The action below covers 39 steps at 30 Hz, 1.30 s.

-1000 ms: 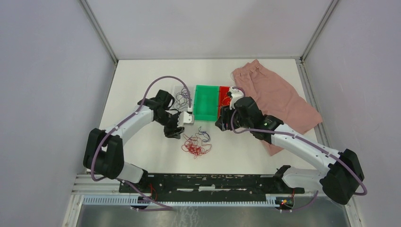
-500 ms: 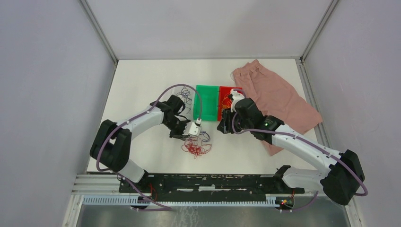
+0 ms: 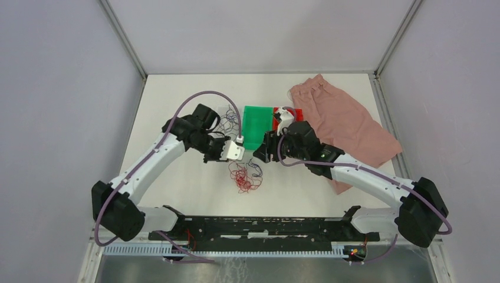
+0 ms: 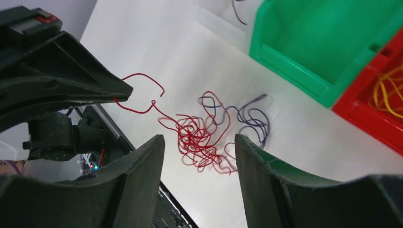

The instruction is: Untangle the cables

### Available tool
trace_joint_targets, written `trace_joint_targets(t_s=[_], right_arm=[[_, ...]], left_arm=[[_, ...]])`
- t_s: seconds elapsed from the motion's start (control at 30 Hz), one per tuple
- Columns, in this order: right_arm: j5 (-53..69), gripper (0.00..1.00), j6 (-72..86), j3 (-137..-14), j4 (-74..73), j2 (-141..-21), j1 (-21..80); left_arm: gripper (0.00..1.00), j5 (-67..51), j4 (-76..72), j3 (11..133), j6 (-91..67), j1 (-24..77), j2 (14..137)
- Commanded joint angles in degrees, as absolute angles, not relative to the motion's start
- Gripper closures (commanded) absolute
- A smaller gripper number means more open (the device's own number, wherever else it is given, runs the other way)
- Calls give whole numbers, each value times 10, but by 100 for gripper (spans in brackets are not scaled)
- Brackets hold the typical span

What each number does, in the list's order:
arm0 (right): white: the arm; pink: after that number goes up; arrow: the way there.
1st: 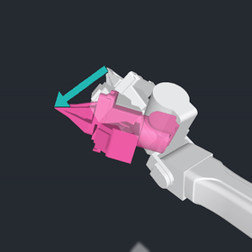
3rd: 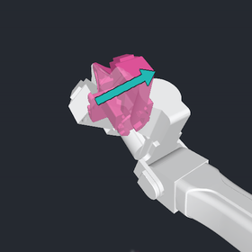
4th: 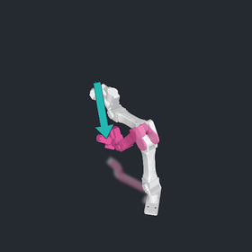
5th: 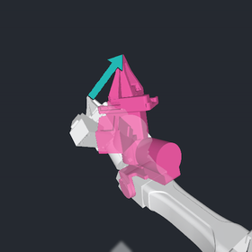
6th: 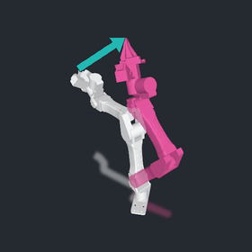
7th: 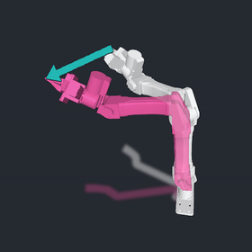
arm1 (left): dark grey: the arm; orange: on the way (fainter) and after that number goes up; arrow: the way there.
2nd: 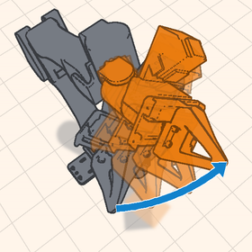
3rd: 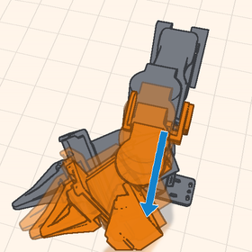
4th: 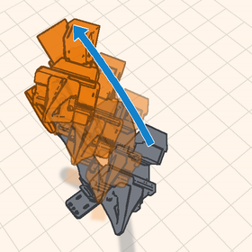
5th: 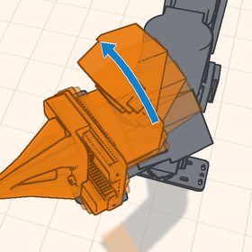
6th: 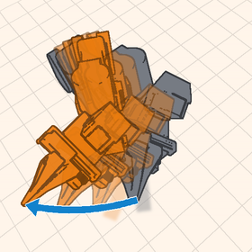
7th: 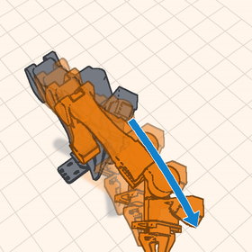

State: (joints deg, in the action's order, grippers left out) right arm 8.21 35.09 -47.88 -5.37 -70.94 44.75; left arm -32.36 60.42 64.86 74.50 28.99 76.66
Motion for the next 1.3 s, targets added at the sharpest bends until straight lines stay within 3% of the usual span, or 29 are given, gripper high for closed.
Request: trace_joint_targets(t_s=[0.0,0.33,0.67,1.07,1.27], right_arm=[[123,36,306,-493,72,-719,473],[155,34,245,-487,177,-707,522],[76,34,200,-526,186,-751,556],[30,44,229,-534,219,-805,559],[25,47,257,-488,250,-816,561]], left_arm=[[97,-385,670,703,662,290,722],[97,-405,644,824,518,291,703],[97,-443,618,950,440,291,705],[97,-462,611,1010,419,291,693],[97,-440,513,1031,368,291,687]])
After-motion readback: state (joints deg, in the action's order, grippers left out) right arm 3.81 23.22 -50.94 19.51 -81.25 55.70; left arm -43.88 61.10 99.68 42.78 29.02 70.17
